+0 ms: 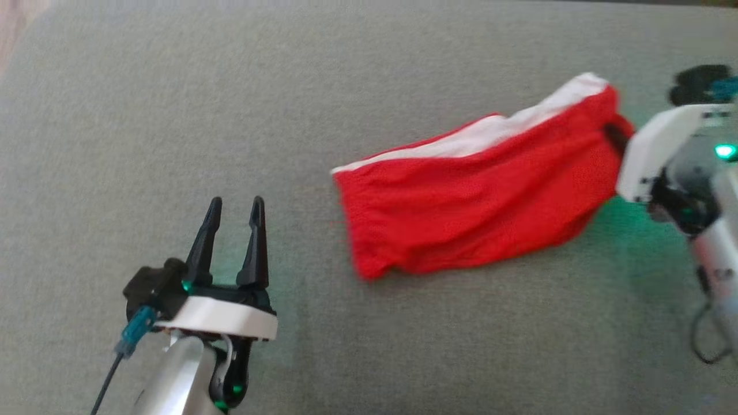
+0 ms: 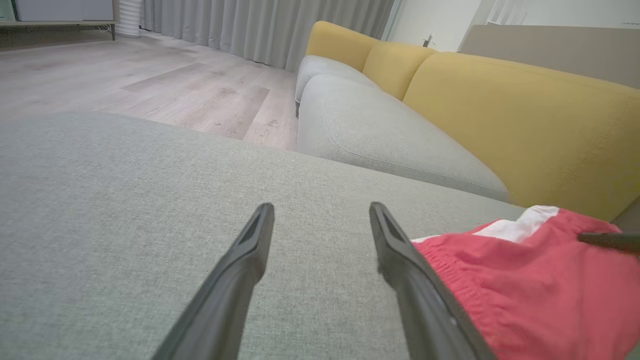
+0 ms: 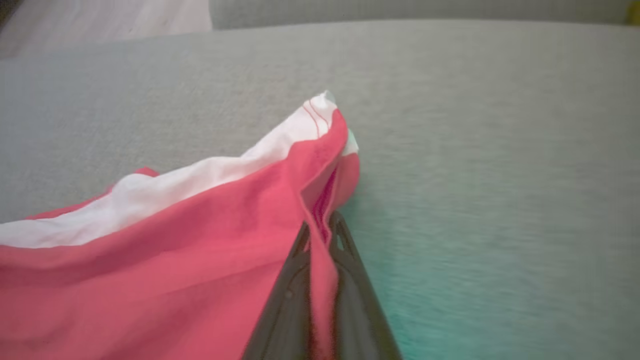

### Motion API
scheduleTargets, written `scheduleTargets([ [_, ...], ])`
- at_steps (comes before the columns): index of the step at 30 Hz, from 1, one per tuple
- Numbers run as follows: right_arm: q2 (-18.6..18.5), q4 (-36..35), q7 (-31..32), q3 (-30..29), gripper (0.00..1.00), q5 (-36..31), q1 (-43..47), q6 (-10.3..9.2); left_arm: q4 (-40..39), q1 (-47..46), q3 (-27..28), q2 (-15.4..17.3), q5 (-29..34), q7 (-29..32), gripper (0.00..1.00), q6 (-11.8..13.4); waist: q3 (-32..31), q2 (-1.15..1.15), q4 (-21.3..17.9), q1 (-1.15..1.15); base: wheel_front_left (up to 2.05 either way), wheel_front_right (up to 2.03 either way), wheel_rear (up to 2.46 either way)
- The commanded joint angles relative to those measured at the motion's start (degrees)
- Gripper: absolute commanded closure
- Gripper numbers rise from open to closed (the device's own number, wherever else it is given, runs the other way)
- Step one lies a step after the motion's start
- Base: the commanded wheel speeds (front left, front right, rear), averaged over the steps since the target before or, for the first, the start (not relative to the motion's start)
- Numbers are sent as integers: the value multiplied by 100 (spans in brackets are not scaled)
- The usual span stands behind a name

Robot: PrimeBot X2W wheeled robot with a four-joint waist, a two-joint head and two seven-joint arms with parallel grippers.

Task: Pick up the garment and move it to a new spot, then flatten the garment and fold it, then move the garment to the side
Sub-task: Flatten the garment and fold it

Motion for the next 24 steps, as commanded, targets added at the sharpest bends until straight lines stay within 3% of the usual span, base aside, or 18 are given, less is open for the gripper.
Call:
scheduleTargets([
  [1, -239, -262, -124, -178, 100, -172, 102, 40, -152, 10, 264, 164, 58, -53, 0, -35, -215, 0, -208, 0, 0, 0, 0],
  [7, -607, -683, -186, -1110, 100, -949, 699, 40, -188, 203, 280, 222, 43, -49, 0, 2, -438, 0, -375, 0, 0, 0, 0],
  [14, -430, -1784, 81, -1590, 100, -1745, 1145, 40, -250, 285, 267, 270, 19, -18, 0, 30, -522, 0, -419, 0, 0, 0, 0],
  [20, 123, -3043, 605, -939, 100, -2038, 1291, 40, -283, 270, 209, 272, 2, 12, 0, 23, -540, 0, -303, 0, 0, 0, 0],
  [24, 520, -3294, 958, -131, 100, -1962, 1300, 40, -295, 253, 171, 258, -11, 25, 0, 26, -530, 0, -164, 0, 0, 0, 0],
])
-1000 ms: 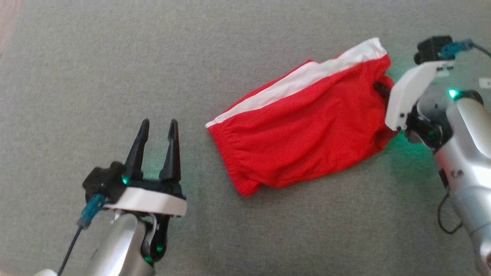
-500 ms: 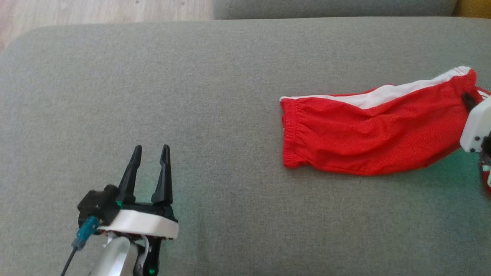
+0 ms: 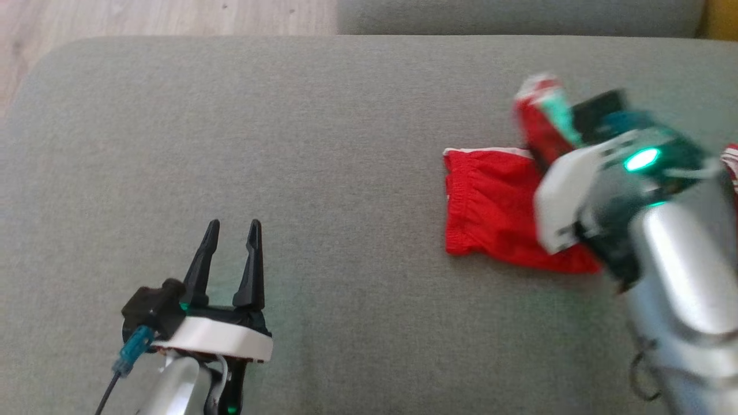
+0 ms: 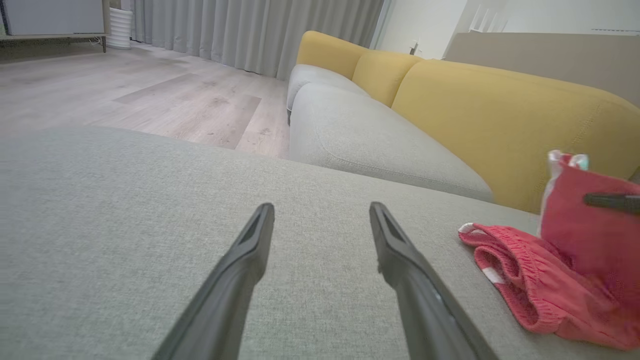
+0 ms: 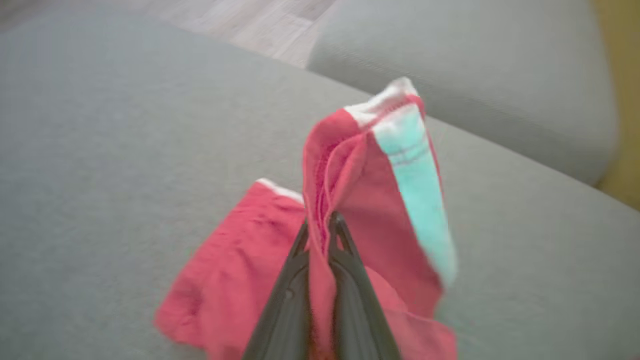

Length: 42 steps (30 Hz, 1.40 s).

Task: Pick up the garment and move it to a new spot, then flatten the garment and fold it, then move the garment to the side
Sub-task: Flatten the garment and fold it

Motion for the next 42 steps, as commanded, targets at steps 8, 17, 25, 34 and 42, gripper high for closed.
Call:
scheduleTargets([
  [8, 580, 429, -108, 825, 0, 223, -36, 40, -168, -195, 147, 80, -50, -6, 0, 4, 84, 0, 303, 0, 0, 0, 0],
  [17, 413, -106, -905, -66, 0, 601, -63, 40, -213, -100, 259, 150, -71, -38, 0, 75, 27, 0, 164, 0, 0, 0, 0],
  [25, -211, 44, -1122, -795, 0, -29, 645, 40, -323, -145, 277, 216, 3, -55, 0, 107, 53, 0, -44, 0, 0, 0, 0],
  [34, -80, 685, -1466, 362, 100, -220, 762, 40, -320, -246, 262, 289, 9, -16, 0, 126, 74, 0, -144, 0, 0, 0, 0],
  [42, 176, 144, -1092, 2225, 100, 1046, 795, 40, -335, -164, 282, 349, -39, -6, 0, 170, -37, 0, -215, 0, 0, 0, 0],
])
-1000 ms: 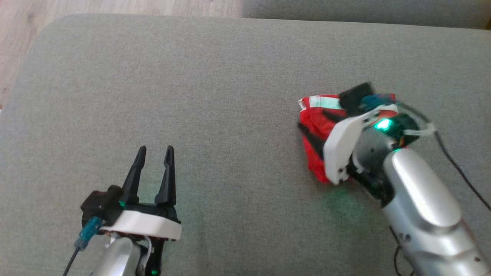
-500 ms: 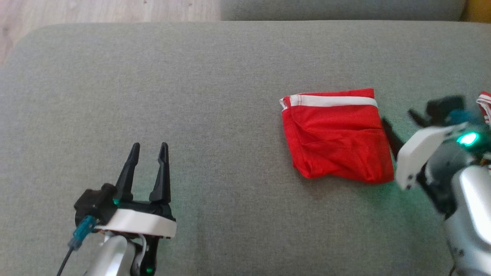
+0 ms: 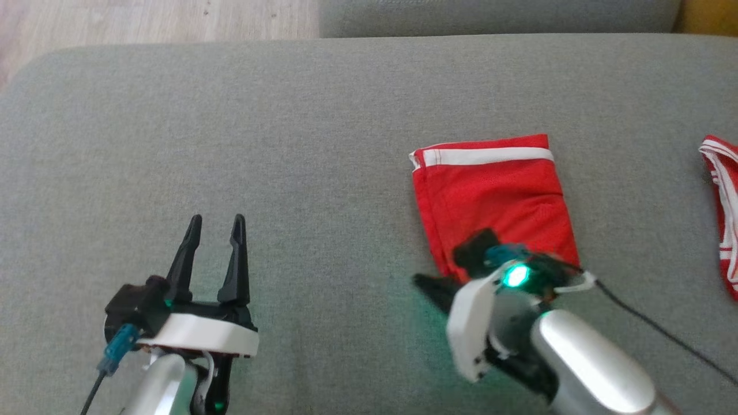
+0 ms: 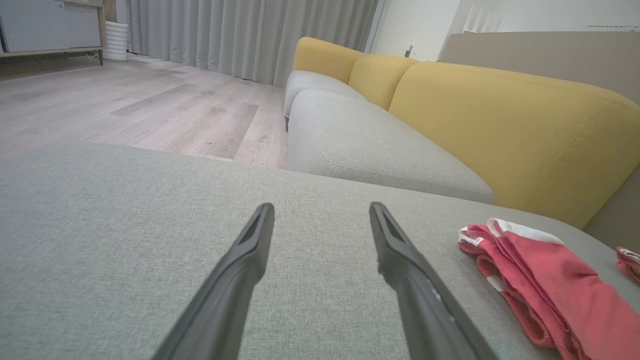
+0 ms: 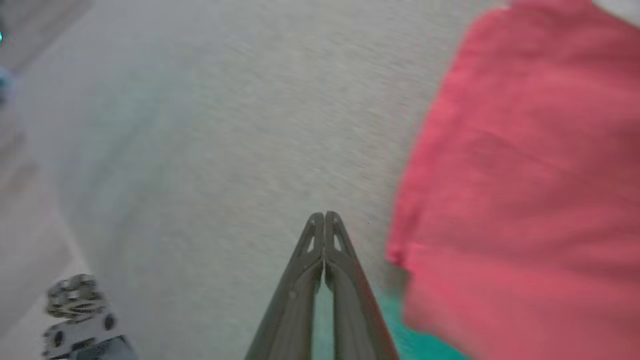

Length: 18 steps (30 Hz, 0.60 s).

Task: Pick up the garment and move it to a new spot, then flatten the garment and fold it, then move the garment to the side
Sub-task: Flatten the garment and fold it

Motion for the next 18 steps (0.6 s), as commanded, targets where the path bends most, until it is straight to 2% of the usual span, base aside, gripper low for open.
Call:
scheduleTargets([
  [1, 100, -374, -12, 192, 100, 301, -82, 40, -209, -130, 262, 148, -4, -8, 0, 46, -38, 0, -32, 0, 0, 0, 0],
  [3, 142, -602, -116, 311, 100, 652, -61, 40, -232, -83, 287, 159, -22, -11, 0, 76, -83, 0, -64, 0, 0, 0, 0],
  [4, 152, -706, -235, 282, 93, 755, -53, 40, -243, -55, 301, 165, -29, -13, 0, 94, -112, 0, -81, 0, 0, 0, 0],
  [5, 156, -803, -397, 207, 39, 801, -44, 40, -254, -24, 317, 171, -36, -15, 0, 114, -144, 0, -100, 0, 0, 0, 0],
  [6, 175, -868, -587, 49, 0, 817, -9, 40, -263, 11, 336, 177, -45, -18, 0, 136, -186, 0, -122, 0, 0, 0, 0],
  [13, 381, -1041, -2064, -1834, 0, 117, 494, 40, -278, 275, 506, 236, -117, -43, 0, 244, -473, 0, -323, 0, 0, 0, 0],
  [18, 466, -854, -2464, -2901, 0, -569, 938, 40, -256, 468, 605, 279, -116, -59, 0, 316, -688, 0, -470, 0, 0, 0, 0],
])
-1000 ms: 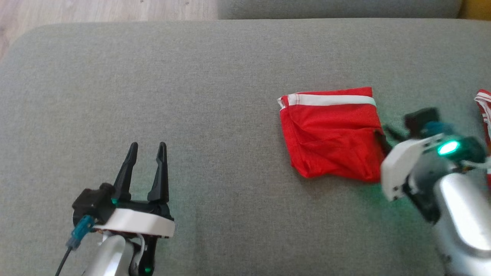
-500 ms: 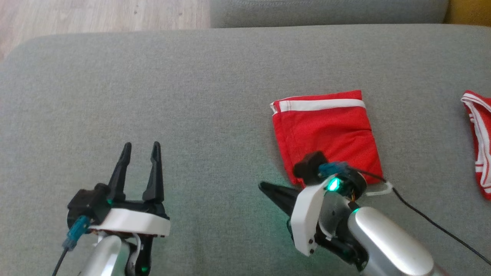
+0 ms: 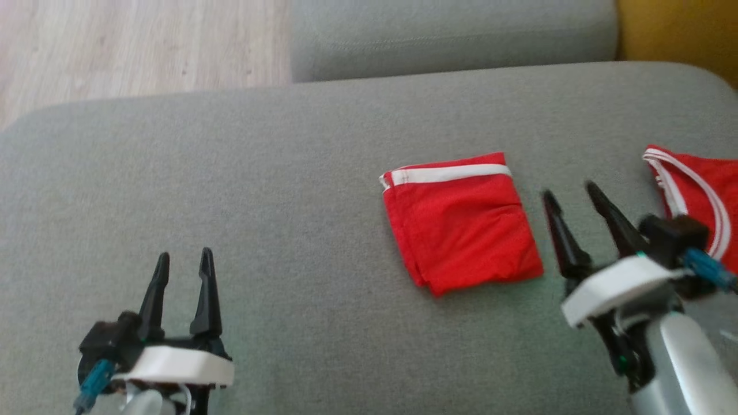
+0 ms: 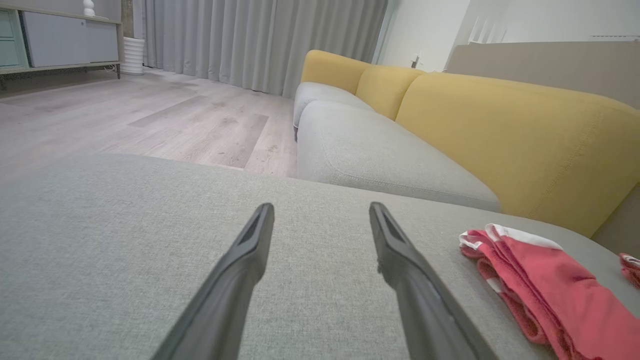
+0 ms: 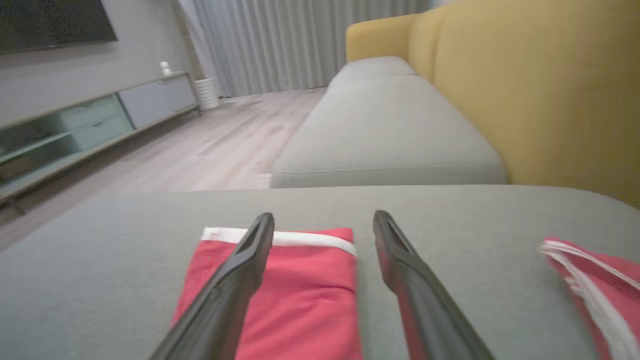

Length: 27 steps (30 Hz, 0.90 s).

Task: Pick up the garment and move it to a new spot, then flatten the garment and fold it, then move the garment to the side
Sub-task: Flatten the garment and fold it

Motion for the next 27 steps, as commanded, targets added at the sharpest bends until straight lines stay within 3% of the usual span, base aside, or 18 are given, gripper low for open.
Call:
scheduleTargets([
  [1, 47, -143, -88, -89, 0, -139, -8, 40, -140, -81, 279, 144, -7, -53, 0, 56, -118, 0, -97, 1, 0, 0, 0],
  [8, 98, 28, -166, -631, 0, -371, 378, 40, -76, 28, 345, 229, -10, -16, 0, 153, -341, 0, -200, 1, 0, 0, 0],
  [27, 175, 193, -178, -613, 0, -297, 409, 40, -178, 230, 347, 269, -74, 109, 0, 374, -416, 0, -248, 1, 0, 0, 0],
])
